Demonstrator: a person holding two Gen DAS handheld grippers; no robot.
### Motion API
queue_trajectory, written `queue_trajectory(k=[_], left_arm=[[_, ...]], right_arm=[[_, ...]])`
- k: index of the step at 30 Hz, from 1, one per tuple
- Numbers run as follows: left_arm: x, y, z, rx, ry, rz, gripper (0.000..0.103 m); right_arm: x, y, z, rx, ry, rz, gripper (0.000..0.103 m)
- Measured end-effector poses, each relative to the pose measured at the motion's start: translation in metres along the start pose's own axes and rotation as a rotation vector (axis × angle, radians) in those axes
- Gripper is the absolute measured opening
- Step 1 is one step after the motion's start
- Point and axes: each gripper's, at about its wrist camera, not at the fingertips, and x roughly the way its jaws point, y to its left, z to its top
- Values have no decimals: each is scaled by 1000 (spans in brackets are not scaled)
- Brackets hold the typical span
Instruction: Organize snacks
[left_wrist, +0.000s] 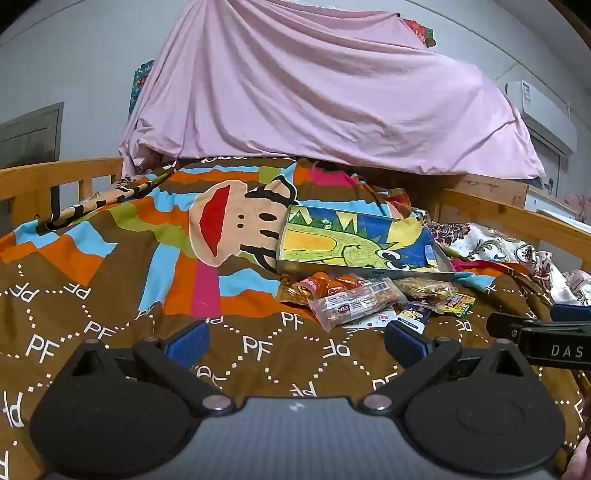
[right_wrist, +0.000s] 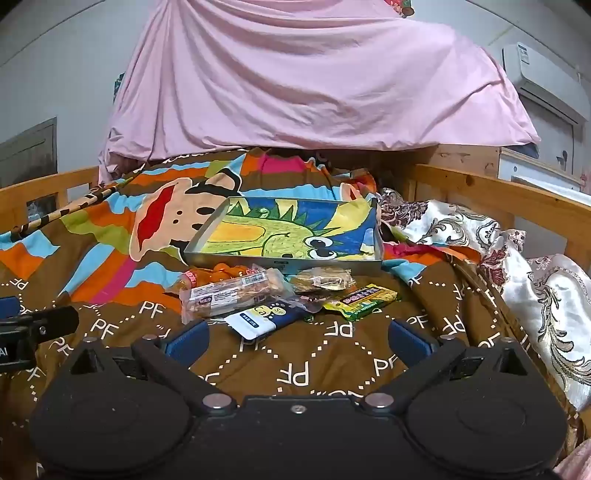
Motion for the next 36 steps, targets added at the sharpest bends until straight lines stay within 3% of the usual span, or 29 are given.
queue_trajectory(k=[36], left_arm=[[-1, 1, 0, -5, -5, -7, 103]], right_arm=[[1, 3, -1, -13, 17, 13, 102]])
